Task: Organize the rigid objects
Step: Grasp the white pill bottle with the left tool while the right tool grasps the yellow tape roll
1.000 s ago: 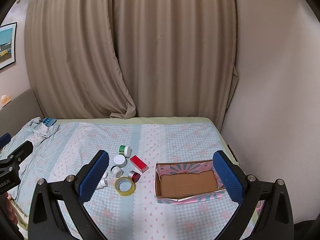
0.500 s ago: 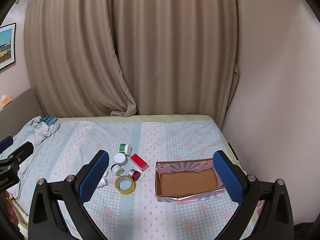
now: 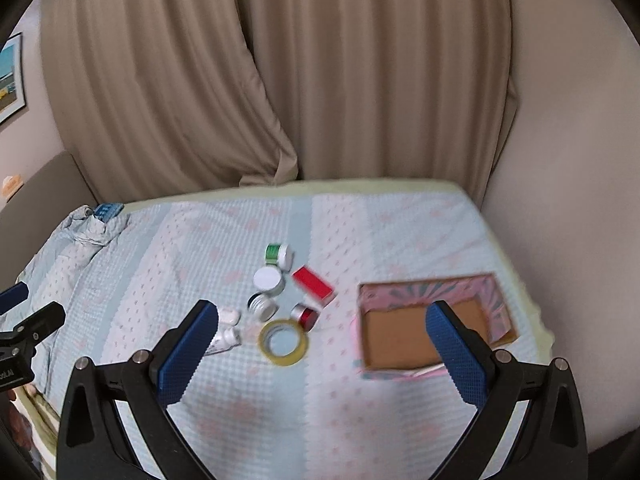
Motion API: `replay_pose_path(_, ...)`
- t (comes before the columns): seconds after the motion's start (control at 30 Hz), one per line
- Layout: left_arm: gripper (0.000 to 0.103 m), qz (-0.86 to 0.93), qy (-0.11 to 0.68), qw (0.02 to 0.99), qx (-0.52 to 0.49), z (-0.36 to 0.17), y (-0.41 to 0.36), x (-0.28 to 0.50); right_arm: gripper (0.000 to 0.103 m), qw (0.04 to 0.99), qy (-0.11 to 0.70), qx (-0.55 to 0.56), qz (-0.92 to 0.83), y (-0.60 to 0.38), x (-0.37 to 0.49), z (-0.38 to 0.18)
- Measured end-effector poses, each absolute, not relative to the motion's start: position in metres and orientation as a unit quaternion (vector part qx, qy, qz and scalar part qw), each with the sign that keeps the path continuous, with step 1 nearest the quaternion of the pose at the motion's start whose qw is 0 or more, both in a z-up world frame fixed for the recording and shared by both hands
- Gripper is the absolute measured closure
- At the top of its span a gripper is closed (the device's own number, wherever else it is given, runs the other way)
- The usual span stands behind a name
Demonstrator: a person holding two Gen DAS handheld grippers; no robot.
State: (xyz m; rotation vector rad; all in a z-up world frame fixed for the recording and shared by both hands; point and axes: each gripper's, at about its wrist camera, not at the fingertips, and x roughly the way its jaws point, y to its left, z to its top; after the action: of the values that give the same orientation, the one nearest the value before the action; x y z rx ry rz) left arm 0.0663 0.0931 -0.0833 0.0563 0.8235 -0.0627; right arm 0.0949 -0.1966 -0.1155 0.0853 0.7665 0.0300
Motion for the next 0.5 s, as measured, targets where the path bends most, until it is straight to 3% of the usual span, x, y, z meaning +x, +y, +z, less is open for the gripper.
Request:
replay_pose_path(0.27,0.001,-0.116,0.459,0.878,0.075,-0.159,0.143,0.143,0.0,0.901,0.422,0.091,-0.032,-0.135,0.138,-0.181)
replay_pose_path(0.5,0.001,-0.18,0.512,0.827,0.144,-0.248,0.137,0.209,0.0,0.879,0.461,0.105,-0.067,-0.105,0.179,-0.25)
